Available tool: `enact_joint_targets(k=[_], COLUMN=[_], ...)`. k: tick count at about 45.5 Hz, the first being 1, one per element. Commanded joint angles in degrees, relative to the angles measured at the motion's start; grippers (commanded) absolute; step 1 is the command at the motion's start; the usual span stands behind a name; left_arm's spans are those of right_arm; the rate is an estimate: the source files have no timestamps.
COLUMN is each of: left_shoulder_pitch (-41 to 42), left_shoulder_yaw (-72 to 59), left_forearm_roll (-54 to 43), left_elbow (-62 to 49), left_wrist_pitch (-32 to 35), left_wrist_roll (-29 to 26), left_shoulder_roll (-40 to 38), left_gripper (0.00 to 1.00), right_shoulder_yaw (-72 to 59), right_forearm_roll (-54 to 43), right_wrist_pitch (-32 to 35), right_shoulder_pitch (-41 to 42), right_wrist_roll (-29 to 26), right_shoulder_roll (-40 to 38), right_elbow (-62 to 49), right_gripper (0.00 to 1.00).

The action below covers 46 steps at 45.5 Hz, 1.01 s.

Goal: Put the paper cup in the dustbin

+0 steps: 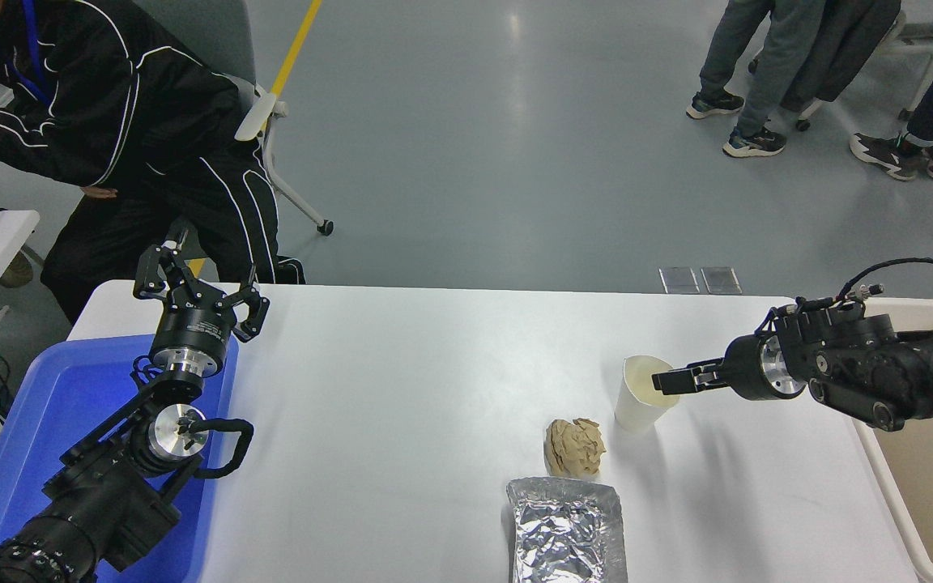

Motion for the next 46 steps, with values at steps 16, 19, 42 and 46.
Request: enact_joint_targets(k=[16,19,42,46], left_shoulder_pitch=[0.0,0.0,0.0,0.0], left_shoulder_yaw=[0.0,0.0,0.0,0.0], left_forearm_roll=[0.0,0.0,0.0,0.0], left_elbow=[0.0,0.0,0.0,0.0], left_wrist_pitch=[0.0,0.0,0.0,0.0], left_wrist_roll=[0.0,0.0,-0.1,0.0], left_shoulder_roll=[0.0,0.0,0.0,0.0], left_gripper=[1.00,1.00,1.00,1.00], right_shoulder_yaw=[-0.6,-0.6,0.3,0.8], right_forearm_roll=[0.3,0.3,0.4,0.6], right_wrist_pitch=[-4.9,-4.9,-4.9,-4.9], right_shoulder_pitch=[-2.7,-2.7,-0.7,0.6], right_wrist_roll=[0.3,0.4,0.5,0.5], right_shoulder_roll=[1.8,1.7,0.8,-0.8], right_elbow=[-0.7,-0.7,-0.4,-0.1], right_gripper=[0.00,0.00,0.00,0.00])
